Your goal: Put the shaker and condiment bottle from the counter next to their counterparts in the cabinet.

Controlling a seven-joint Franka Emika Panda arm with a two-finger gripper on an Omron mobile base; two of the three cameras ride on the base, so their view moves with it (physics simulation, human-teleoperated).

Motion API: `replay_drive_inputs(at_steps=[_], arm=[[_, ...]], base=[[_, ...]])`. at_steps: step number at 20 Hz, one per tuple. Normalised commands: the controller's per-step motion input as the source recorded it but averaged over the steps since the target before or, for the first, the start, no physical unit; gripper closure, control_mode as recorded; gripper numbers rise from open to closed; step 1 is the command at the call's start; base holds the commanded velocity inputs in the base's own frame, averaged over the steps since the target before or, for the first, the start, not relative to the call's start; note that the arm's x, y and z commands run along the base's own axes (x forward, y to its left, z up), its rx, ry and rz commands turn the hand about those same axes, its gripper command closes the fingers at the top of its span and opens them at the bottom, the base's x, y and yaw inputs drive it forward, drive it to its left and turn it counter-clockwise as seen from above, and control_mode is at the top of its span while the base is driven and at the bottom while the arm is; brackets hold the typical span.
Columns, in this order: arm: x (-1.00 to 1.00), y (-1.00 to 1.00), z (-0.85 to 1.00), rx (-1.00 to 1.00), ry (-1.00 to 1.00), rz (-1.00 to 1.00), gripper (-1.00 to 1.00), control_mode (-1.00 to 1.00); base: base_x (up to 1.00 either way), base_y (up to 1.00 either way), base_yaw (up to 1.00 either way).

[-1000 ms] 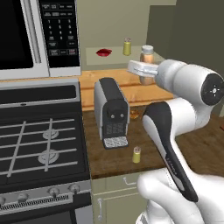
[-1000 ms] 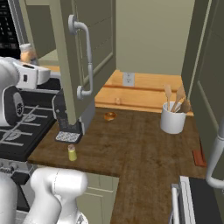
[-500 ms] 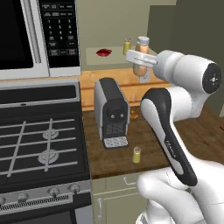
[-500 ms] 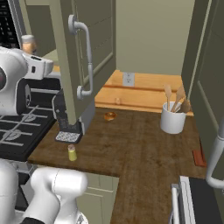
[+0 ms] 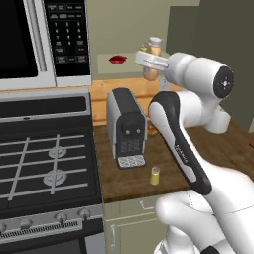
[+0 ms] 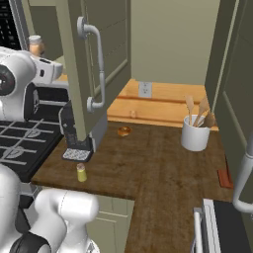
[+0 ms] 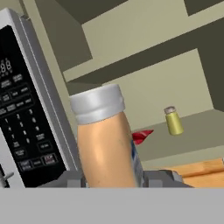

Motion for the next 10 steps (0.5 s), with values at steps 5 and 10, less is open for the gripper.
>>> replay_drive_inputs(at_steps=[5, 10], arm=[[0.55, 0.1, 0.0, 0.0, -0.07, 0.0, 1.0, -1.0], [0.52, 0.04, -0.06, -0.03, -0.07, -0.03, 1.0, -1.0]], base=[[0.0, 0.0, 0.0], [0.0, 0.0, 0.0]])
